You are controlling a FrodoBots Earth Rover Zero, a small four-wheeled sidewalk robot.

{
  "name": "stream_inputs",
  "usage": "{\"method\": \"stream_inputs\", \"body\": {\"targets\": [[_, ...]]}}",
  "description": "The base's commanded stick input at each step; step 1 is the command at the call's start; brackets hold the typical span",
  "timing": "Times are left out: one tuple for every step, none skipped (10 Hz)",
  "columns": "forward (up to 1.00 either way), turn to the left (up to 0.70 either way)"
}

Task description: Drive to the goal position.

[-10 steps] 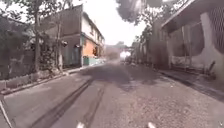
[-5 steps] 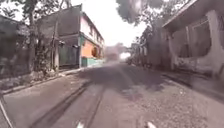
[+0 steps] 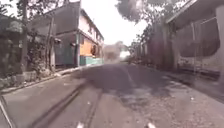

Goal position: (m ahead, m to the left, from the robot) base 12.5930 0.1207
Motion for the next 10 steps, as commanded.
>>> {"method": "stream_inputs", "body": {"targets": [[0.70,0.01],[0.70,0.01],[0.70,0.01],[0.70,0.01],[0.70,0.01],[0.70,0.01],[0.70,0.01],[0.70,0.01],[0.70,0.01],[0.70,0.01]]}}
